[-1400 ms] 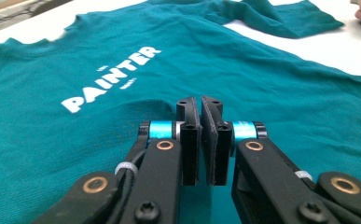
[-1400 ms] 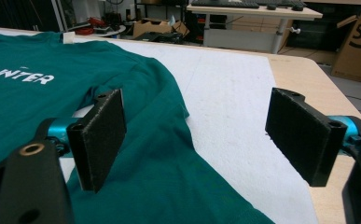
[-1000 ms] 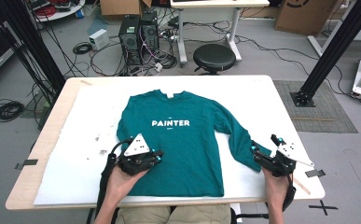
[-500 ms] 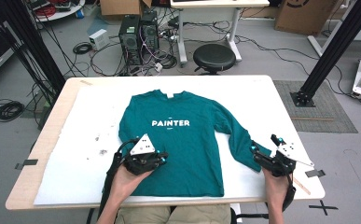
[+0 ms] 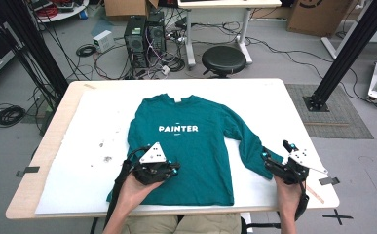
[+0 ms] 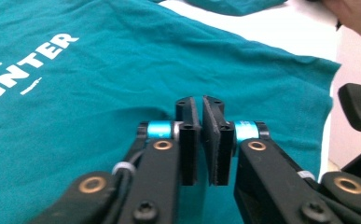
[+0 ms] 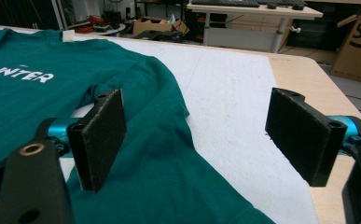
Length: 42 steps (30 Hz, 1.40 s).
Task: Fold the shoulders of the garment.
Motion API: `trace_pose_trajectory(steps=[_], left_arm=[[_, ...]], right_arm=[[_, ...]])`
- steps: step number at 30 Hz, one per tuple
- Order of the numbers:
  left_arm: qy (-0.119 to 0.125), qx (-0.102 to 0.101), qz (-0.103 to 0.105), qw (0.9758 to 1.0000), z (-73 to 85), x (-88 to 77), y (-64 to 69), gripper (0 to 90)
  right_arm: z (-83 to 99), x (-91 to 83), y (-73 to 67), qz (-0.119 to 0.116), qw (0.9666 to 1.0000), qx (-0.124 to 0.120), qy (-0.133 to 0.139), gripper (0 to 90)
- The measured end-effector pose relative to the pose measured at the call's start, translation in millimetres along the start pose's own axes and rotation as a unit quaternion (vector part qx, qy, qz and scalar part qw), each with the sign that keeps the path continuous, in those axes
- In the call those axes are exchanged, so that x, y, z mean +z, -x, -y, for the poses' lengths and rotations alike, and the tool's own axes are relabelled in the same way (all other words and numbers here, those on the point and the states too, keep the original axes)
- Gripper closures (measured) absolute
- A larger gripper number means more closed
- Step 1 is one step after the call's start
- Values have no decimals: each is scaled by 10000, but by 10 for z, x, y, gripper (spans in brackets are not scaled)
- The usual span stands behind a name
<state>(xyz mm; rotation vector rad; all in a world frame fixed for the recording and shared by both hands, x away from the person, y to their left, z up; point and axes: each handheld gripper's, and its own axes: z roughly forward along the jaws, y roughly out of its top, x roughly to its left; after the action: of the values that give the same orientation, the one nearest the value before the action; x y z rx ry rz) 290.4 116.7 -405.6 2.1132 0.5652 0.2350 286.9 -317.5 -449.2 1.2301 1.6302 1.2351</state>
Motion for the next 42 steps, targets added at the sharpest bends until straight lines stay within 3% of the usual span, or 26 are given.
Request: trace_pose_trajectory(steps=[4, 7, 8, 11, 14, 20, 24, 30, 32, 34, 36, 39, 42], left_arm=[[69, -20, 197, 9998, -2, -5, 7, 796], [225, -42, 98, 9997, -9, -72, -16, 665], [330, -85, -51, 9994, -15, -166, -47, 606], [365, -70, -185, 9991, -11, -269, -80, 607], [208, 44, -354, 9991, 33, -385, -88, 636], [-150, 75, -303, 9994, 291, -462, -31, 662], [-281, 41, -183, 9994, 448, -382, 20, 663], [-597, 94, -325, 9976, 511, -200, 46, 659], [-660, 128, -363, 9971, 521, -173, 44, 713], [-636, 153, -325, 9973, 527, -182, 49, 804], [-626, 130, -66, 9979, 521, -212, 54, 891], [-604, 173, 241, 9977, 525, -236, 83, 891], [-472, 202, 251, 9984, 510, -294, 74, 854]], right_arm=[[0, 1, 0, 3, 10000, 0, 5, 206], [0, 1, -2, 9, 10000, -5, 3, 206], [1, 1, -1, 4, 10000, -7, 10, 206], [1, 1, -1, 0, 10000, -5, 13, 206], [0, 1, -2, 8, 10000, -2, 3, 206], [1, 1, -1, 14, 10000, -21, 1, 206], [-1, 4, -3, 16, 10000, -56, 1, 206], [1, 1, -1, 15, 10000, -45, 7, 206], [0, 1, -4, 14, 10000, -27, -7, 206], [0, 2, -2, 8, 10000, -29, 1, 206], [0, 3, 2, 13, 10000, -31, 8, 206], [-1, 3, -3, 9, 10000, -23, 0, 206], [-1, 2, -3, 18, 10000, -34, -6, 206]])
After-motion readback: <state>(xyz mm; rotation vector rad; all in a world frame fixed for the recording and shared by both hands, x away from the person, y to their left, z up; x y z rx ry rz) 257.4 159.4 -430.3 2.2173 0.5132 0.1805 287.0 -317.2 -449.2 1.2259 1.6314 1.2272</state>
